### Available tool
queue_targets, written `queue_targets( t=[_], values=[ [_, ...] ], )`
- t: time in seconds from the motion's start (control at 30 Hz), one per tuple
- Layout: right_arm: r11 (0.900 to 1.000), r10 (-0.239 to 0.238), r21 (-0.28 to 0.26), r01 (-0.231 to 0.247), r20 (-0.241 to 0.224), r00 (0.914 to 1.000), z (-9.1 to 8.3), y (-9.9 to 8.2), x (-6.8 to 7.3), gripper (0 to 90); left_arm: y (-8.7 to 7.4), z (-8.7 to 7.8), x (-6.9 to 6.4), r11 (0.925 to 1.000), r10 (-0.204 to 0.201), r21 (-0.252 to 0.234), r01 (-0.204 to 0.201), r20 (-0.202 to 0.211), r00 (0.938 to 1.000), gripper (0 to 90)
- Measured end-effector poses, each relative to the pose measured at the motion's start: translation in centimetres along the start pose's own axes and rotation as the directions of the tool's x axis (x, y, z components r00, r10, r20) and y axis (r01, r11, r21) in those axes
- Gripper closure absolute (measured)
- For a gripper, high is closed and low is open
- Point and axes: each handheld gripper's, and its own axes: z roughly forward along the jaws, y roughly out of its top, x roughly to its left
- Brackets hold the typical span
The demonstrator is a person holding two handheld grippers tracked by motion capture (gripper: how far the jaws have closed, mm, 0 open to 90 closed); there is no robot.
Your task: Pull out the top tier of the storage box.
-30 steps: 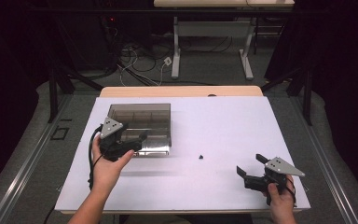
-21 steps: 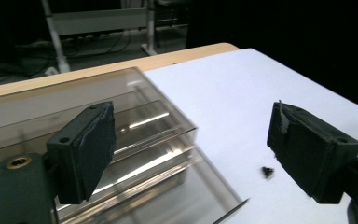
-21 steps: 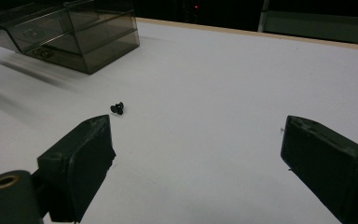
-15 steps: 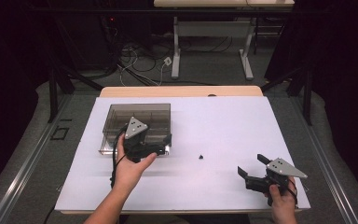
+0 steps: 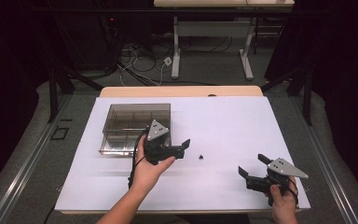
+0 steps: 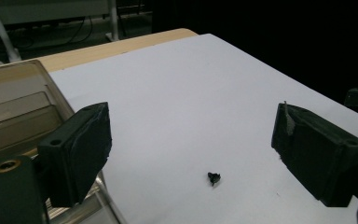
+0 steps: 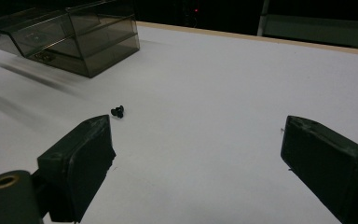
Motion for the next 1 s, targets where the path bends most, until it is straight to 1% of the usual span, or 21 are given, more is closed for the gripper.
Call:
queue_targets(
  t=[0.13, 0.2, 0.23, 0.27, 0.33, 0.37, 0.4, 0.43, 0.5, 0.53, 0.57, 0.6, 0.73, 0.8, 0.83, 0.87, 0.97, 1.0],
  values=[
    [1.0000, -0.003, -0.005, 0.003, -0.003, 1.0000, 0.0, 0.1, 0.1, 8.8, 0.0, 1.0, -0.8, 0.9998, 0.012, 0.017, -0.012, 0.017, 0.9998, 12.8],
    [1.0000, -0.003, -0.006, 0.003, -0.003, 1.0000, -0.1, 0.1, 0.1, 8.8, 0.0, 1.5, -1.3, 0.9997, 0.018, 0.014, -0.019, 0.024, 0.9995, 12.7],
    [1.0000, -0.002, -0.003, 0.002, -0.003, 1.0000, -0.1, 0.1, 0.1, 8.8, 0.0, 1.5, -1.3, 0.9997, 0.018, 0.014, -0.019, 0.024, 0.9995, 12.6],
    [1.0000, -0.007, -0.004, 0.007, 0.000, 1.0000, 0.0, 0.0, 0.0, 8.8, -0.1, 2.1, -1.7, 0.9995, 0.025, 0.021, -0.026, 0.041, 0.9988, 12.6],
    [1.0000, -0.002, -0.003, 0.002, 0.000, 1.0000, 0.0, 0.0, 0.1, 8.8, -0.1, 2.6, -2.1, 0.9989, 0.036, 0.027, -0.037, 0.048, 0.9982, 12.4],
    [1.0000, -0.007, -0.005, 0.007, -0.002, 1.0000, 0.0, 0.0, 0.1, 8.8, -0.1, 2.8, -2.3, 0.9989, 0.036, 0.029, -0.037, 0.046, 0.9983, 12.0],
    [1.0000, -0.009, -0.004, 0.009, -0.003, 1.0000, 0.0, 0.0, 0.1, 8.8, -0.1, 3.1, -2.5, 0.9992, 0.024, 0.030, -0.026, 0.039, 0.9989, 11.8],
    [0.9999, -0.008, -0.009, 0.008, -0.004, 1.0000, 0.0, 0.0, 0.1, 8.8, -0.1, 3.3, -2.6, 0.9991, 0.026, 0.031, -0.028, 0.044, 0.9987, 11.8],
    [1.0000, -0.008, -0.005, 0.008, -0.004, 1.0000, 0.0, 0.0, 0.1, 8.8, -0.2, 3.5, -2.7, 0.9991, 0.026, 0.032, -0.027, 0.043, 0.9987, 11.8],
    [1.0000, -0.005, 0.000, 0.005, -0.005, 1.0000, 0.0, 0.0, 0.0, 8.8, -0.3, 3.9, -2.9, 0.9987, 0.033, 0.038, -0.035, 0.038, 0.9987, 11.8],
    [1.0000, -0.007, -0.003, 0.007, -0.005, 1.0000, 0.0, 0.0, 0.0, 8.8, -0.3, 3.9, -2.9, 0.9987, 0.033, 0.038, -0.035, 0.038, 0.9987, 11.8],
    [1.0000, -0.008, 0.000, 0.008, -0.006, 1.0000, 0.0, 0.0, -0.1, 8.8, -0.3, 4.2, -3.0, 0.9990, 0.022, 0.037, -0.024, 0.035, 0.9991, 11.9],
    [1.0000, -0.007, -0.006, 0.007, -0.004, 1.0000, 0.0, 0.0, 0.0, 8.8, -0.5, 4.7, -3.0, 0.9992, 0.012, 0.037, -0.013, 0.032, 0.9994, 12.0],
    [0.9999, -0.006, -0.010, 0.006, -0.004, 1.0000, 0.1, 0.1, 0.1, 8.8, -0.7, 4.9, -3.0, 0.9994, -0.003, 0.036, 0.001, 0.034, 0.9994, 12.0],
    [1.0000, -0.007, -0.006, 0.007, -0.011, 0.9999, 0.1, 0.1, 0.1, 8.8, -0.8, 5.0, -3.0, 0.9993, -0.008, 0.035, 0.007, 0.033, 0.9994, 12.0],
    [0.9999, -0.011, -0.004, 0.011, -0.009, 0.9999, 0.1, 0.1, 0.0, 8.8, -1.0, 5.2, -2.9, 0.9992, -0.010, 0.039, 0.009, 0.032, 0.9994, 12.2],
    [0.9999, -0.011, -0.005, 0.011, -0.010, 0.9999, 0.2, 0.0, 0.0, 8.8, -1.4, 5.7, -2.9, 0.9986, -0.030, 0.045, 0.029, 0.038, 0.9988, 12.8],
    [0.9999, -0.012, -0.004, 0.012, -0.009, 0.9999, 0.1, 0.0, 0.0, 8.8, -1.5, 5.8, -3.0, 0.9977, -0.047, 0.050, 0.044, 0.045, 0.9979, 13.9]
  ],
)
